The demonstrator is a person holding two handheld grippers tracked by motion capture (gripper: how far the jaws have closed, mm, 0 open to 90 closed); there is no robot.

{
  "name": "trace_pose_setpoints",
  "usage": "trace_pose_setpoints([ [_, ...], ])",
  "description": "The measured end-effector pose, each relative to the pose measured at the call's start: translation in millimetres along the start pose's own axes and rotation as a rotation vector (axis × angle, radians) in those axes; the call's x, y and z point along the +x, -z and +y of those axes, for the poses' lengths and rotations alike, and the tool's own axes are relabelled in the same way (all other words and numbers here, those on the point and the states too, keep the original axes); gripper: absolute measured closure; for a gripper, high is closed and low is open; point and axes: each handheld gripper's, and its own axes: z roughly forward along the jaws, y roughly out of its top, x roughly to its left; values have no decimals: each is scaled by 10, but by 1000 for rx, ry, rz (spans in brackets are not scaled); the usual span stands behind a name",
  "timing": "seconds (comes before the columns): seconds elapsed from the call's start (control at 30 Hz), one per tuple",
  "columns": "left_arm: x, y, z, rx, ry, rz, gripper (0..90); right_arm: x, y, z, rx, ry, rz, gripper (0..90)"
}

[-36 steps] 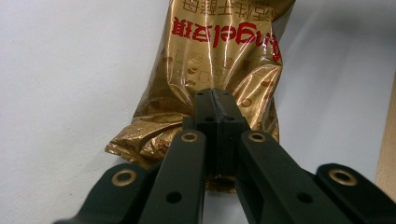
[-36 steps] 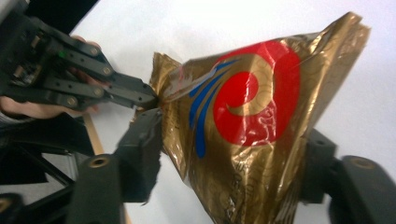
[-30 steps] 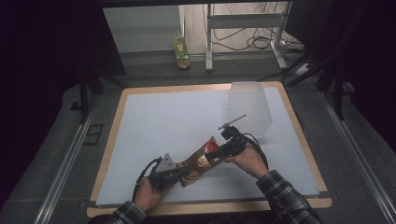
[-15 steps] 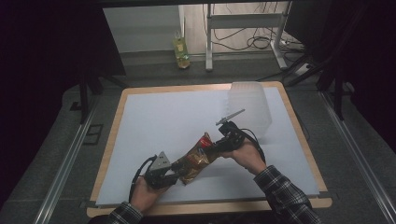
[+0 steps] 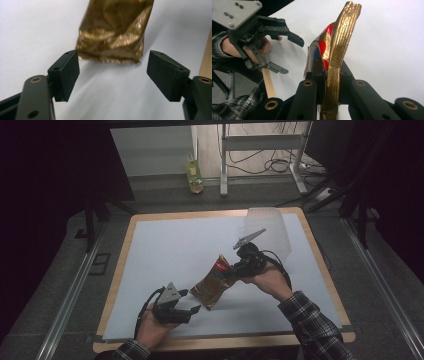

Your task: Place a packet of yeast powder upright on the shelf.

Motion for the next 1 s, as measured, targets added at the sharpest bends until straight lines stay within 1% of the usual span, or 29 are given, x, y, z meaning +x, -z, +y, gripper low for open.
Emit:
trace_pose_setpoints([
  [0.1,11,-1,3,2,8,0,211,1,60,34,-6,32,-18,808],
  [0.17,13,6,4,-5,11,0,182,4,80,44,-2,39,-26,808],
  [0.2,15,21,11,-17,18,5,167,-2,114,60,-4,60,-36,807],
  [0.23,15,21,11,-17,18,5,154,-2,114,60,-4,60,-36,807],
  [0.27,15,26,10,-18,11,8,122,-3,151,73,-7,78,-47,807],
  [0.3,15,26,10,-18,11,8,102,-3,151,73,-7,78,-47,807],
  [0.33,9,24,9,-13,4,19,102,-3,167,79,-11,88,-52,807],
  [0.37,4,17,6,-4,-4,19,89,-8,203,91,-18,98,-65,807],
  [0.47,5,-7,-2,22,-3,10,72,-21,251,111,-26,113,-82,805],
  [0.53,4,-17,-4,35,-7,16,63,-33,282,124,-28,126,-83,805],
  [0.7,10,-14,-4,37,-7,25,41,-56,343,145,-22,138,-96,805],
  [0.73,17,-13,-9,36,-5,23,35,-68,378,157,-18,149,-108,805],
  [0.9,24,-11,-12,33,-7,26,28,-86,439,183,-21,173,-111,806],
  [0.93,27,-15,-15,36,-4,24,28,-91,479,204,-24,187,-113,806],
  [0.97,27,-15,-15,36,-4,24,28,-93,501,216,-21,188,-117,806],
  [1.0,32,-20,-17,40,3,14,28,-101,520,230,-18,201,-122,806],
])
